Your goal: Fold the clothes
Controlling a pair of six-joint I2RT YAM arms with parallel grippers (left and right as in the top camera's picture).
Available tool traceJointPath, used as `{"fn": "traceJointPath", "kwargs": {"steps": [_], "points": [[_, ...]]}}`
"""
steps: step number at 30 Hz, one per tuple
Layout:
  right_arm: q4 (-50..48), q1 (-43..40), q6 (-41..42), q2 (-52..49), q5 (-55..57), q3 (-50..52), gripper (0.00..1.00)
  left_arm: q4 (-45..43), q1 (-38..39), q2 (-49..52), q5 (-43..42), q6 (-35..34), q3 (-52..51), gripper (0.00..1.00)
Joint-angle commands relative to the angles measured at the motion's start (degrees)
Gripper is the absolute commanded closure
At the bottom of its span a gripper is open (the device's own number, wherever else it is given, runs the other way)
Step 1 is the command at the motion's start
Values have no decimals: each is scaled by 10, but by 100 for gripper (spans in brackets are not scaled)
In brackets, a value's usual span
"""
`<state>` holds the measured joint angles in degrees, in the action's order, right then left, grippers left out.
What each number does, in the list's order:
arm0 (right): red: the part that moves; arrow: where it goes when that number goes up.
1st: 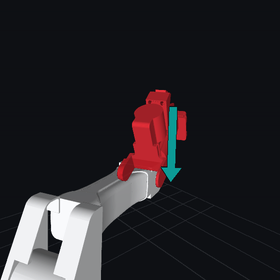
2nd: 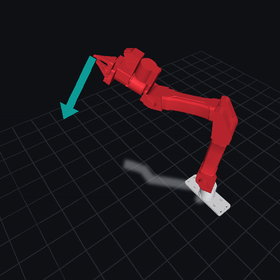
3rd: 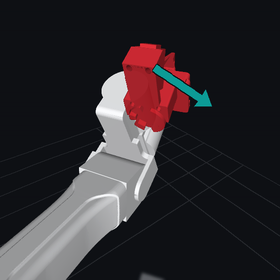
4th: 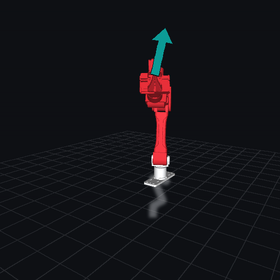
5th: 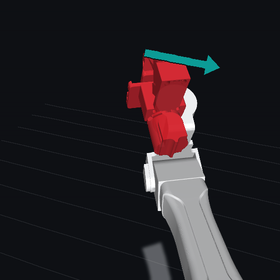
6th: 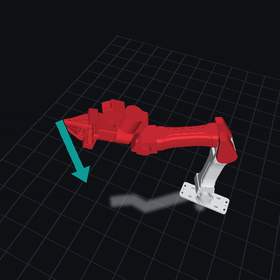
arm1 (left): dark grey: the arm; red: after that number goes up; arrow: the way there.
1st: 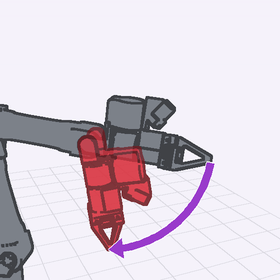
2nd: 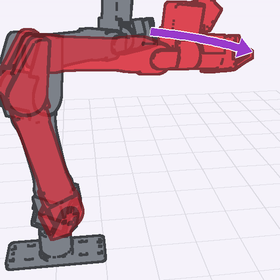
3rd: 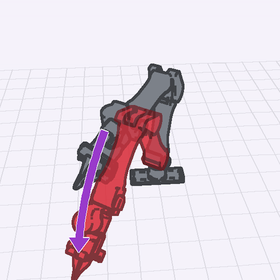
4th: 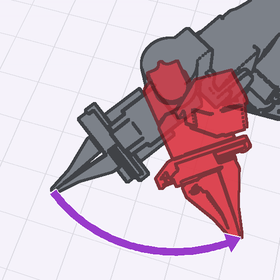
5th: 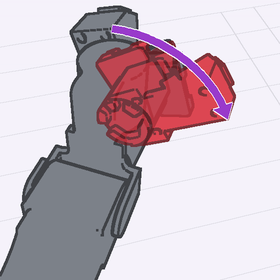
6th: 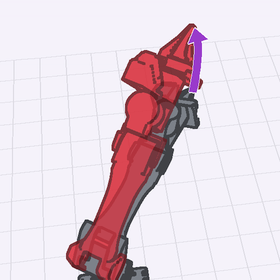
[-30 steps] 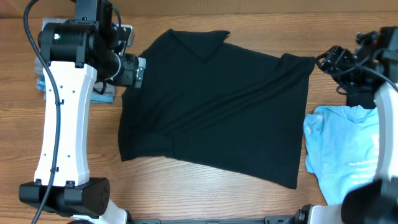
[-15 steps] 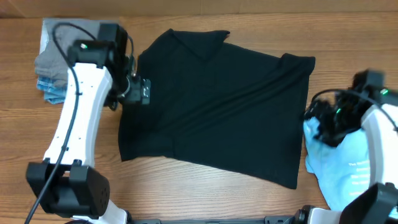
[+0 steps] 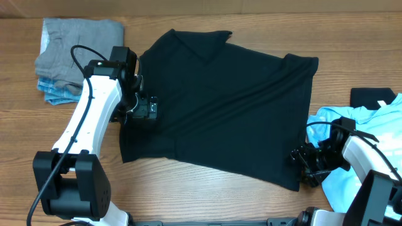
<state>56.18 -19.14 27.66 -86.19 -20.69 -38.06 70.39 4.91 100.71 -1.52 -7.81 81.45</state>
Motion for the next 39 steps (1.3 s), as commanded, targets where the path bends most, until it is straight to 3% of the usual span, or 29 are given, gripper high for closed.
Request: {"fn": "traceJointPath", "kwargs": {"steps": [1,5,11,15,27,31,35,39], "points": [[-9,-1,4,3,0,9,37,-4,3,-3,-9,-10,-2,0],[-28,-1,-21,3,1,9,62,-3,3,-3,-10,-10,-2,0],[-9,-1,-25,4,25,6,82,3,2,-3,-7,-10,-2,0],[32,-1,4,17,81,-5,87,7,-5,-3,4,-10,-2,0],[107,-1,85,114,71,-32,95,16,-26,-3,0,-11,-28,0],[115,-1,85,125,51,-32,94,-14,-27,-3,0,-15,-63,0],[104,-1,84,125,52,-32,72,-44,-27,-3,0,-16,-91,0],[103,-1,84,125,55,-32,44,-71,-27,-3,0,-16,-108,0]]}}
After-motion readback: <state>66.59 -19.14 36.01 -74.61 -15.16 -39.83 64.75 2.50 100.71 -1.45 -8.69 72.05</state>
